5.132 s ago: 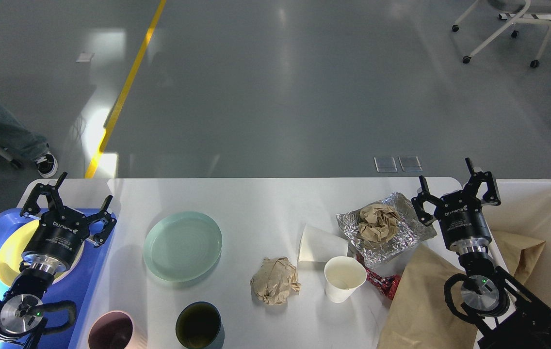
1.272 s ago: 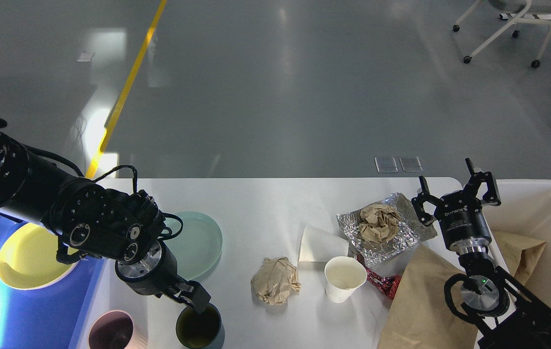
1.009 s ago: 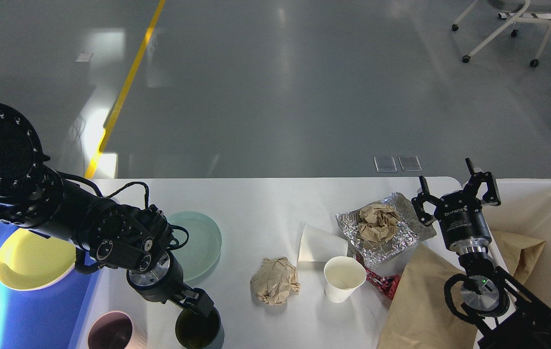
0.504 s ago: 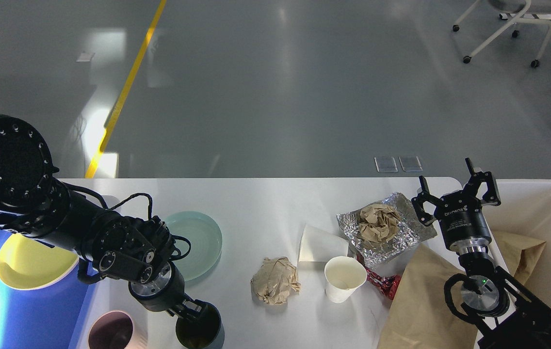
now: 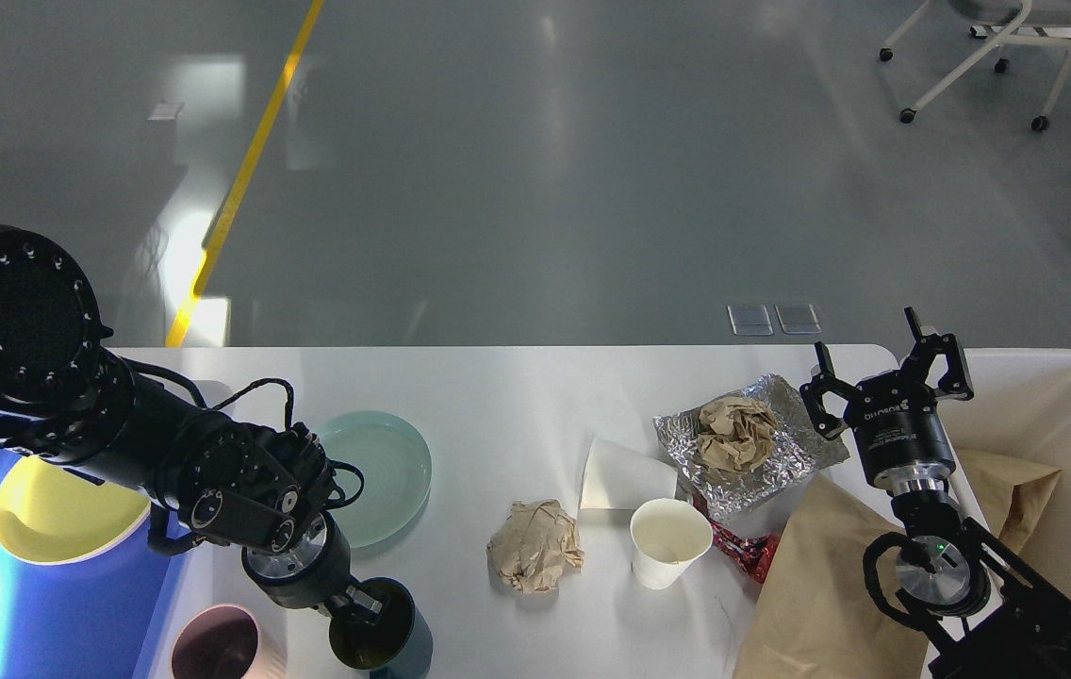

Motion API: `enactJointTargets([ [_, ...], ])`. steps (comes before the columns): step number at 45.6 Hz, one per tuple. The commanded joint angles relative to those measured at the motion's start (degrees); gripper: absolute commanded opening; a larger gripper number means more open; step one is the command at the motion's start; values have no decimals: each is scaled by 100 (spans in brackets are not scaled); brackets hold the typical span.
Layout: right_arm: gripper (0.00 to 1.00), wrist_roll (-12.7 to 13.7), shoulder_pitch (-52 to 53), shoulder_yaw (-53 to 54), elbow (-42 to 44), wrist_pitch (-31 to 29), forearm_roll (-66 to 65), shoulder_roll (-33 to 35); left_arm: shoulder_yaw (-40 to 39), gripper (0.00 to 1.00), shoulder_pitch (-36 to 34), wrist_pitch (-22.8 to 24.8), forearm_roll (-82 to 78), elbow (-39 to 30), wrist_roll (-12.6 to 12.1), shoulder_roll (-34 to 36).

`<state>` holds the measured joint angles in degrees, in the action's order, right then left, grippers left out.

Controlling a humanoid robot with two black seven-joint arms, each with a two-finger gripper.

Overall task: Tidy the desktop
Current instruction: 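Lower the left gripper and grasp the dark green mug, then lift the dark green mug and carry it onto the blue tray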

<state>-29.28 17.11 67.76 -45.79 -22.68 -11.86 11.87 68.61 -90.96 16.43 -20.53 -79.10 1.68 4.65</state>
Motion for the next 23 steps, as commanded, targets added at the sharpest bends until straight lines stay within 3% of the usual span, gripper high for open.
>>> enactJointTargets([
  [1, 100, 2, 3, 0, 0, 0, 0, 0, -5, 0, -18, 10, 22, 0, 8, 18],
  [5, 100, 2, 3, 0, 0, 0, 0, 0, -14, 0, -62, 45, 31, -35, 17, 62],
  [18, 100, 2, 3, 0, 0, 0, 0, 0, 38, 0, -1300, 730, 453, -509, 43, 510],
  [23, 100, 2, -6, 0, 9, 0, 0, 0, 91, 0, -1740, 1221, 646, -606, 43, 659],
])
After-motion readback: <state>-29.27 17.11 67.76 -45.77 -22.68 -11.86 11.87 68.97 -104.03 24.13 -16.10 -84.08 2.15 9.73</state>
